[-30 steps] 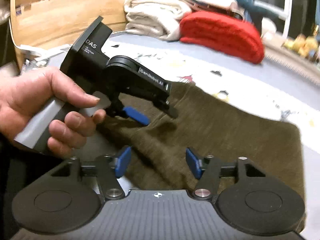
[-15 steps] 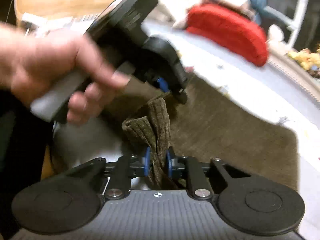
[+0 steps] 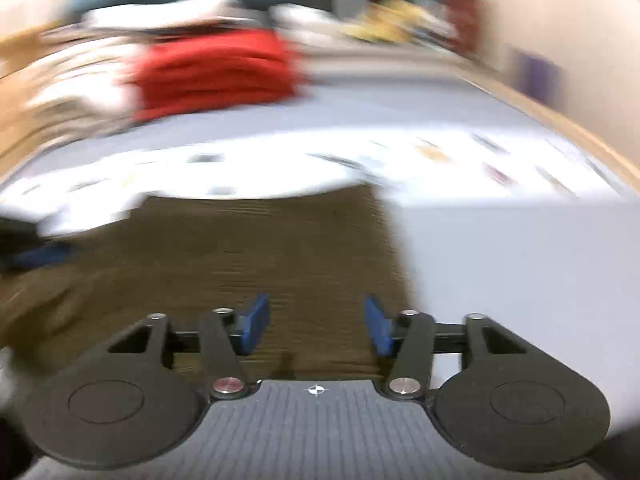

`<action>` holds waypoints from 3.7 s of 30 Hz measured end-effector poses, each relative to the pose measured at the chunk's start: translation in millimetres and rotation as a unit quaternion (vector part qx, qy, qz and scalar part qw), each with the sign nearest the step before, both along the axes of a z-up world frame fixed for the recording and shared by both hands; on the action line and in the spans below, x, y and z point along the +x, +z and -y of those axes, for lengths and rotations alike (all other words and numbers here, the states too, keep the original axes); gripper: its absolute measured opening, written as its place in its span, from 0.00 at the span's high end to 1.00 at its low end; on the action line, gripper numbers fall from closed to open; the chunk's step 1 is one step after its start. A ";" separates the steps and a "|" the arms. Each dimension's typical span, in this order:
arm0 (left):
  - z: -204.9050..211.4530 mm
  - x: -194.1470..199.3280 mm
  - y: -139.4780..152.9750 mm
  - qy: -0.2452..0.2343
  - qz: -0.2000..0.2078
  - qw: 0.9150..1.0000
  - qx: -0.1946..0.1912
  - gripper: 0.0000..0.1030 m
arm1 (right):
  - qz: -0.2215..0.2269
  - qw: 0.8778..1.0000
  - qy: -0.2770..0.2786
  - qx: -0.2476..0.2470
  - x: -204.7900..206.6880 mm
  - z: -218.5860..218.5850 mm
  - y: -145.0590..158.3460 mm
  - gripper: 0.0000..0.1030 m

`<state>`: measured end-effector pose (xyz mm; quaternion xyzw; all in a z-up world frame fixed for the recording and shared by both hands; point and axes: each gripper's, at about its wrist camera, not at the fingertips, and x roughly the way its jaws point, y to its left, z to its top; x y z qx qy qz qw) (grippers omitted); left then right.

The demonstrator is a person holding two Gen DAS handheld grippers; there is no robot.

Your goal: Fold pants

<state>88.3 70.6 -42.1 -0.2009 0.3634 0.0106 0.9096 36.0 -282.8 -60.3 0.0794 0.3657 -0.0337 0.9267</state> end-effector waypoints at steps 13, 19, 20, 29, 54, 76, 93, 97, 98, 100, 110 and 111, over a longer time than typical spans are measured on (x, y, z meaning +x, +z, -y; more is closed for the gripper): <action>108.3 -24.1 -26.1 -0.166 -0.033 0.961 0.218 0.48 | -0.096 0.971 -0.085 0.199 14.1 59.9 -35.8 0.38; 115.8 -41.0 -17.8 -0.167 0.007 0.963 0.212 0.42 | -0.070 0.981 -0.064 0.172 13.0 55.4 -26.0 0.62; 111.6 -44.8 -16.4 -0.163 0.008 0.966 0.203 0.42 | -0.064 0.982 -0.061 0.168 12.3 54.2 -22.9 0.65; 108.2 -30.7 27.8 -0.128 -0.040 0.985 0.111 0.41 | 0.001 0.985 -0.039 0.165 10.1 62.7 10.5 0.72; 331.3 158.5 -0.7 -0.308 -0.302 0.879 0.206 0.64 | 0.068 0.990 0.088 0.090 1.4 42.9 34.5 0.73; 306.3 138.1 69.3 -0.315 -0.120 0.933 -0.124 0.82 | 0.205 0.973 -0.089 0.065 -35.0 111.0 74.1 0.62; -59.4 79.6 9.2 -0.059 -0.140 0.982 -0.114 0.58 | 0.021 0.982 0.056 0.176 25.0 70.6 9.5 0.37; -69.2 54.1 -13.3 -0.052 -0.108 0.976 -0.179 0.27 | -0.040 0.979 0.065 0.191 18.4 41.5 -14.1 0.37; -67.9 47.8 -19.3 -0.055 -0.098 0.977 -0.183 0.27 | -0.051 0.978 0.068 0.189 18.3 38.0 -18.8 0.37; -61.0 33.6 -34.2 -0.055 -0.083 0.980 -0.174 0.27 | -0.061 0.979 0.073 0.182 17.8 34.3 -24.9 0.35; -57.8 30.7 -45.9 -0.057 -0.088 0.971 -0.216 0.56 | -0.055 0.987 0.090 0.119 12.1 16.5 -20.1 0.46; -58.8 32.8 -47.2 -0.058 -0.092 0.970 -0.219 0.56 | -0.053 0.989 0.085 0.111 10.8 13.7 -18.6 0.50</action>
